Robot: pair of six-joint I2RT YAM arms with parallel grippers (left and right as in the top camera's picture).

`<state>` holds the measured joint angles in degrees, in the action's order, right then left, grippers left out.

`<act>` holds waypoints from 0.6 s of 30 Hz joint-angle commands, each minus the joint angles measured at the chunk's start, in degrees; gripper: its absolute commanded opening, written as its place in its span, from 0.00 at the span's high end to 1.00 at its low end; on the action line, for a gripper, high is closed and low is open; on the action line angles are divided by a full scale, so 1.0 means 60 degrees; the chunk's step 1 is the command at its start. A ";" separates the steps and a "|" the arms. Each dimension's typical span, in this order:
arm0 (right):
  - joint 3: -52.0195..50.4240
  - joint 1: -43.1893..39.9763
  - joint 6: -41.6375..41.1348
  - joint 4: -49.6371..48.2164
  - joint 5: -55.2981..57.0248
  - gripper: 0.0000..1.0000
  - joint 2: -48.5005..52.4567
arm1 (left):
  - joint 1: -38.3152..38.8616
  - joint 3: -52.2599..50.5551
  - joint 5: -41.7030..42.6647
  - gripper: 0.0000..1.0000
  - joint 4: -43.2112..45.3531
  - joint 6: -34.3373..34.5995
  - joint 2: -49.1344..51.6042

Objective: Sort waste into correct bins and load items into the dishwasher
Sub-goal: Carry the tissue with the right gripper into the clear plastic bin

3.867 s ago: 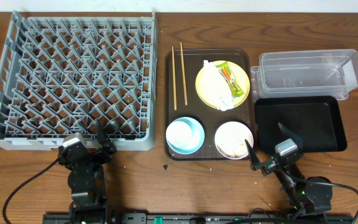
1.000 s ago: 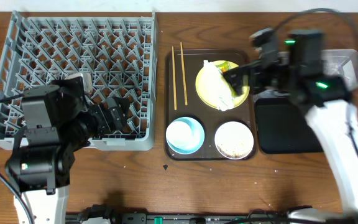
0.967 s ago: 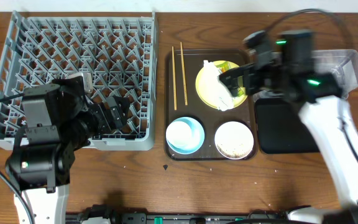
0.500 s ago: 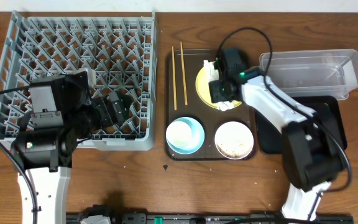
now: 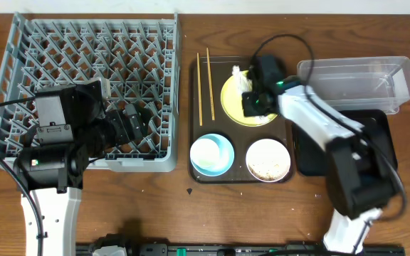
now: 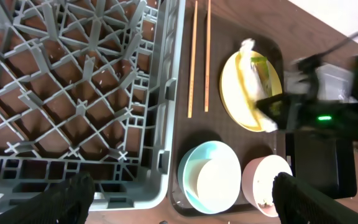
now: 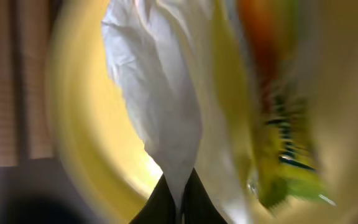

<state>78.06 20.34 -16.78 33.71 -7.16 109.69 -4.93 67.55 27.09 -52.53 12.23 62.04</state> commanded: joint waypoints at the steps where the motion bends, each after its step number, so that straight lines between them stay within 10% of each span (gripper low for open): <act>1: 0.0149 -0.0994 -0.1020 -0.0015 -0.0696 0.99 -0.1912 | -0.0022 0.0171 0.0127 0.08 -0.0025 0.0022 0.0022; 12: 0.0033 -0.3614 -0.6098 0.1031 0.1800 0.99 -0.2419 | -0.0022 0.0171 0.0127 0.08 -0.0022 0.0022 0.0022; 18: 0.0033 -0.3843 -0.6492 0.0692 0.1843 0.89 -0.1694 | -0.0022 0.0171 0.0127 0.08 -0.0022 0.0022 0.0022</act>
<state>78.61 -2.68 -51.53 38.30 1.69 98.39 -4.93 67.55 27.09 -52.53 12.23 62.04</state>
